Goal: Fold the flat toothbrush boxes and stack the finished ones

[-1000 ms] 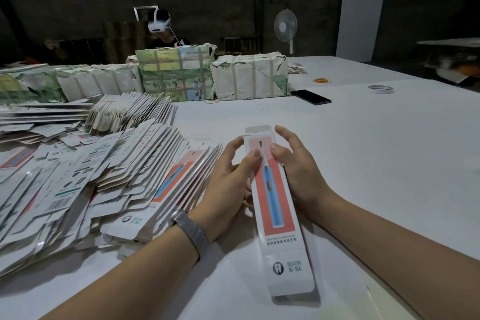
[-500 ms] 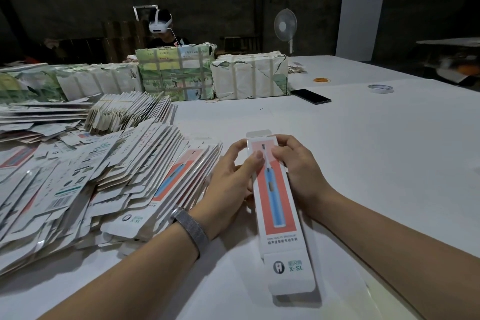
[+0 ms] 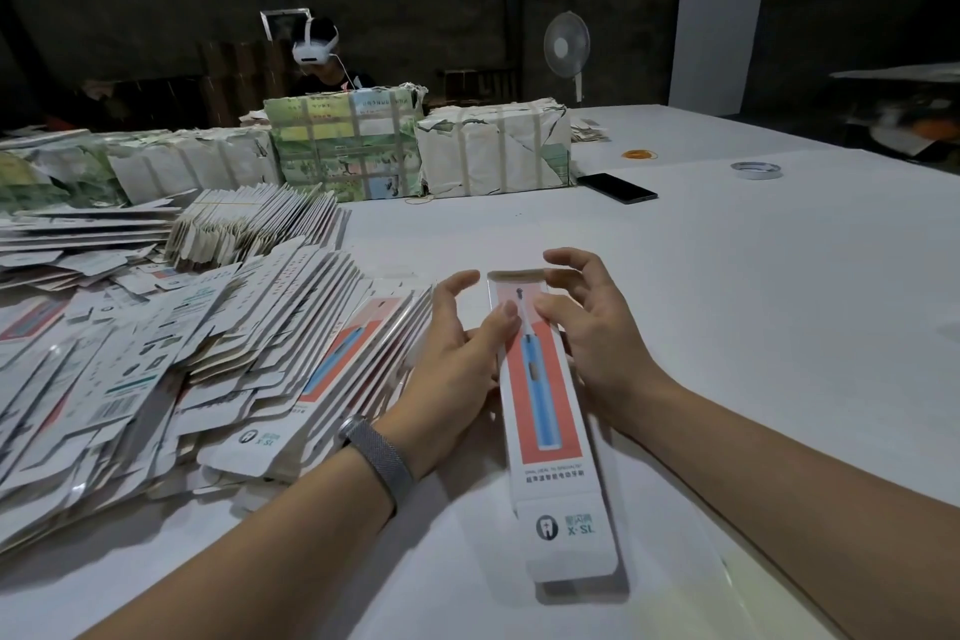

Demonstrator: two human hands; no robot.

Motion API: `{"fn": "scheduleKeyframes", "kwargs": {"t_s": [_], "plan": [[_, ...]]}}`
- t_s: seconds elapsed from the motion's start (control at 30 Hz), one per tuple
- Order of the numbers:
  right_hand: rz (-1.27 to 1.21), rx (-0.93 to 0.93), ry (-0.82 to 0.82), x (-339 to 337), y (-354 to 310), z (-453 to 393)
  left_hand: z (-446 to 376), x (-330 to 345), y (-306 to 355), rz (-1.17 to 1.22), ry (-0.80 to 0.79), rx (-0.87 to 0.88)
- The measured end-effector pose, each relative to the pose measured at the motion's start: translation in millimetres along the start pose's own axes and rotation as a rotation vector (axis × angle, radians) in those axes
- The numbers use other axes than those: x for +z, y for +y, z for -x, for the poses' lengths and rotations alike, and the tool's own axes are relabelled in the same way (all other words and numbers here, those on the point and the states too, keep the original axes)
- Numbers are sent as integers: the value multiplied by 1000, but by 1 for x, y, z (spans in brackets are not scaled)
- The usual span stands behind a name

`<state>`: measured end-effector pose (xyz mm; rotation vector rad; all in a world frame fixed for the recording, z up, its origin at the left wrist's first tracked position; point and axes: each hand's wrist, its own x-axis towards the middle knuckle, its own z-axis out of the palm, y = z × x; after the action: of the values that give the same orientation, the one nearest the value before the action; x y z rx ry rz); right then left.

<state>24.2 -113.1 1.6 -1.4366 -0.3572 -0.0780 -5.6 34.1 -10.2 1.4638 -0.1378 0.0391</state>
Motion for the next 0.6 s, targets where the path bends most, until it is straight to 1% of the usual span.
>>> {"fn": "scheduleKeyframes", "kwargs": {"t_s": [0.2,0.4,0.6], "plan": [[20,-5,-12,-2,2,0,0,-1,1,-24,-15,-8],[4,48,-59,-2,-1,1,0,-3,1,-12,-30,3],[122,23,-86,0,-2,-1,0,-4,0,-21,-21,1]]}}
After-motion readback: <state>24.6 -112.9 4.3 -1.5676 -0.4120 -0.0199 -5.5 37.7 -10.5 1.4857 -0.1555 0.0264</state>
